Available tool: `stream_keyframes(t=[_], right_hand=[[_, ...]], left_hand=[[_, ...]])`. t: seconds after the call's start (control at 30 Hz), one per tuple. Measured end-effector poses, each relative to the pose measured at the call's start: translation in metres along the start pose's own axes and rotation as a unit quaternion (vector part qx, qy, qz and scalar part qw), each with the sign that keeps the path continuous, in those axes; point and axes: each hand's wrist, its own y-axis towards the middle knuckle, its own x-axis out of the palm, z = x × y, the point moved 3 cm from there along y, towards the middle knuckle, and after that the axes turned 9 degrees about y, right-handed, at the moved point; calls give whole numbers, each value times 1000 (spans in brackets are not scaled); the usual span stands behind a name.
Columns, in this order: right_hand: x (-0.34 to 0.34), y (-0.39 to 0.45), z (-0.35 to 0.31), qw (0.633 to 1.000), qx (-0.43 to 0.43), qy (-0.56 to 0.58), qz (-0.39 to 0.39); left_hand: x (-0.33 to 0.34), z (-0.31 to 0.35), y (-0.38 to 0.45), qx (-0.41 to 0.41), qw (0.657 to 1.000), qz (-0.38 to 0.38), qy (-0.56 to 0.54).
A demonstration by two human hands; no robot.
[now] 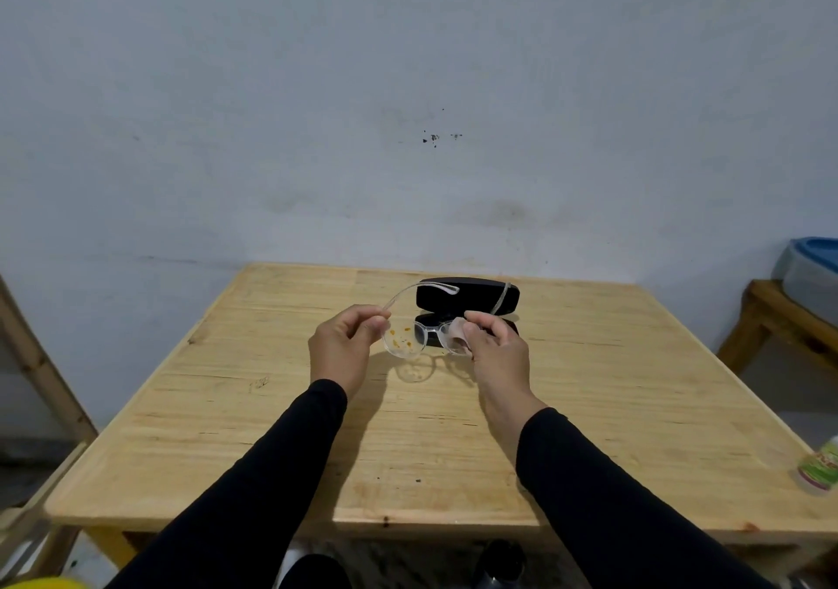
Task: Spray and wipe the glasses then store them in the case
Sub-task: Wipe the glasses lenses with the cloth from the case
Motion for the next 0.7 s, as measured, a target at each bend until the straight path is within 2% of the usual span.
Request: stream_keyframes(t=[0.27, 0.5, 0.7], right_hand=[[3, 1, 3, 997, 20, 13, -67], [2, 6, 2, 992, 21, 90, 89], [6, 10, 0, 981, -25, 142, 132]], left_hand=[[-5, -5, 6, -11, 1000, 10, -6], [4, -6, 5, -7, 1000, 3, -4], [14, 0, 2, 14, 1000, -14, -9]])
